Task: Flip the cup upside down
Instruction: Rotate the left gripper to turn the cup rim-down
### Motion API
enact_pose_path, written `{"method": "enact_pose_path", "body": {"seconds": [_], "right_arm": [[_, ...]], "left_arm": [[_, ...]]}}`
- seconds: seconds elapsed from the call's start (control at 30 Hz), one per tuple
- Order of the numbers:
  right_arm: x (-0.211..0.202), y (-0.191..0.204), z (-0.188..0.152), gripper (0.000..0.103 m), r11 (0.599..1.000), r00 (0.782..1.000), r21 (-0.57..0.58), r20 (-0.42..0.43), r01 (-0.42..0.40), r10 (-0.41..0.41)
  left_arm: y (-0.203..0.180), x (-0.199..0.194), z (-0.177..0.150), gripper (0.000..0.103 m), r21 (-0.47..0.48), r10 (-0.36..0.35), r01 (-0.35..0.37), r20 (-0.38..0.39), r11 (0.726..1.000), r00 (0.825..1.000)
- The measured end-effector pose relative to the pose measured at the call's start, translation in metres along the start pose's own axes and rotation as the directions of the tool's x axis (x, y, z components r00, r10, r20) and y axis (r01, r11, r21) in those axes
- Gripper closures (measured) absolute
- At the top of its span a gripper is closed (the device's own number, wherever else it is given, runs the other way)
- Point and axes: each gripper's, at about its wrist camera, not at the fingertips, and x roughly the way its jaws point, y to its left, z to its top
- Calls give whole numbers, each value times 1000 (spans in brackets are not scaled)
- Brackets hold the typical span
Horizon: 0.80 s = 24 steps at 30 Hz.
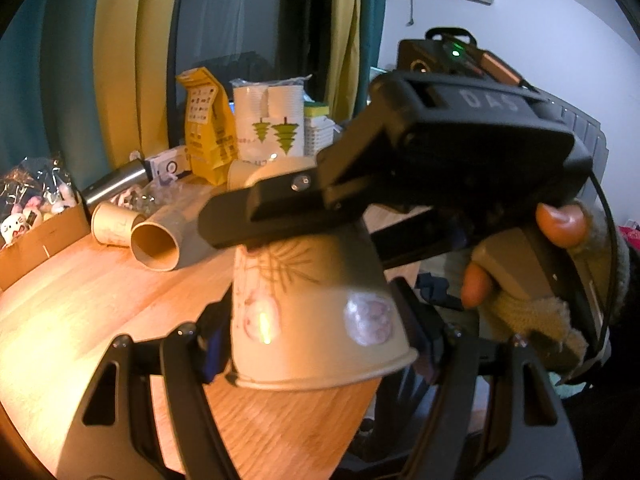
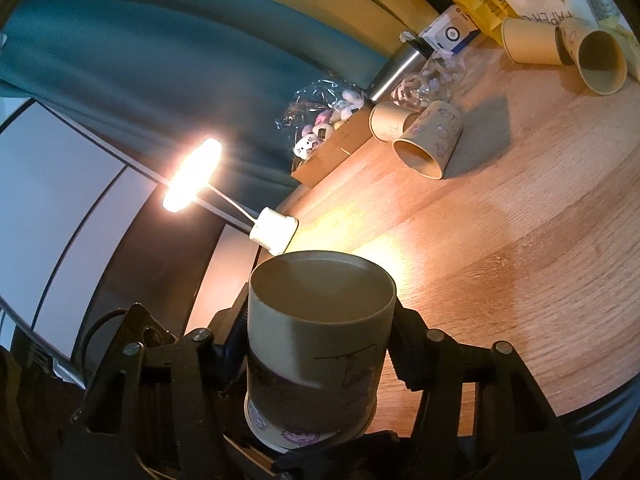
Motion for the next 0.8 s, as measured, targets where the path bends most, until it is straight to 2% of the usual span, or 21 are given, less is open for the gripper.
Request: {"method": "enact_pose_path", "body": {"seconds": [0.23, 0.4, 0.47, 0.67, 0.73, 0.8], "right_arm": [[5, 2, 1, 42, 999, 1000, -18, 0, 30, -30], [3, 3, 4, 42, 996, 997, -50, 32, 71, -70], [2, 4, 6, 42, 992, 994, -70, 51, 103, -100], [4, 0, 12, 42, 973, 976, -106, 101, 205, -195], [5, 2, 13, 42, 950, 957, -143, 137, 276, -257], [7, 1, 15, 42, 939, 946, -157, 156, 307, -283]], "left_arm": [[1, 4, 0, 30, -13, 0, 0, -28, 1000, 1000], [5, 9, -1, 28, -27, 15, -17, -55, 1000, 998], [8, 9, -2, 21, -37, 18, -20, -58, 999, 998], [17, 10, -4, 20, -67, 29, -33, -65, 997, 997], [19, 11, -5, 20, -72, 33, -38, -72, 997, 997], [21, 11, -5, 20, -76, 37, -42, -75, 996, 997]]}}
